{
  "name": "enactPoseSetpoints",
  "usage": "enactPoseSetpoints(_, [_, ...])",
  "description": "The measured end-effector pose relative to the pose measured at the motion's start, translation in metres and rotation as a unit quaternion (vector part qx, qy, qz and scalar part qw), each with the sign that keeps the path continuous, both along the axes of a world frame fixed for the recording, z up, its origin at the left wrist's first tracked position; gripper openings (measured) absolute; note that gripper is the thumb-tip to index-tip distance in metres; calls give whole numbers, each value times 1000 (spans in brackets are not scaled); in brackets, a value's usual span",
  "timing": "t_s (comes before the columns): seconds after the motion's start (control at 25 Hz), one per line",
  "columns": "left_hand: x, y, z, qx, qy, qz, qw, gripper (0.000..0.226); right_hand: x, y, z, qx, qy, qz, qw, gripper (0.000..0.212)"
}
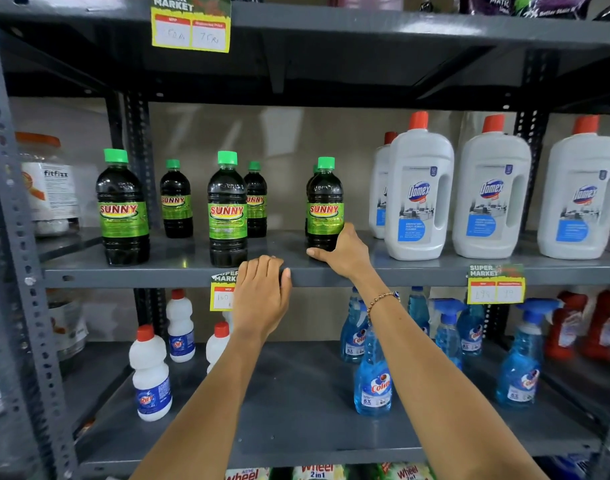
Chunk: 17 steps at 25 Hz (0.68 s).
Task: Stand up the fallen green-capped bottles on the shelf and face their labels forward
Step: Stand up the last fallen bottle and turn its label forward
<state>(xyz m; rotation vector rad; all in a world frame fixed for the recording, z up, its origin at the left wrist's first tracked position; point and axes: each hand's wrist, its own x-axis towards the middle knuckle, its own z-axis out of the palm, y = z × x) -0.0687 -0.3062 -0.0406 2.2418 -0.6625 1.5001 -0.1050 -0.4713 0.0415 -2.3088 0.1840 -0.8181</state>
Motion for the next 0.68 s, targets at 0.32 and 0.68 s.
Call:
enactPoseSetpoints(0.32, [-6, -2, 8, -2, 0, 5, 1000, 33, -3, -2, 7, 13, 49, 50, 997, 71])
enactPoseSetpoints(0.68, [5, -10, 69, 47, 153, -35, 986, 51, -4, -24, 20, 144, 60, 146, 977, 68])
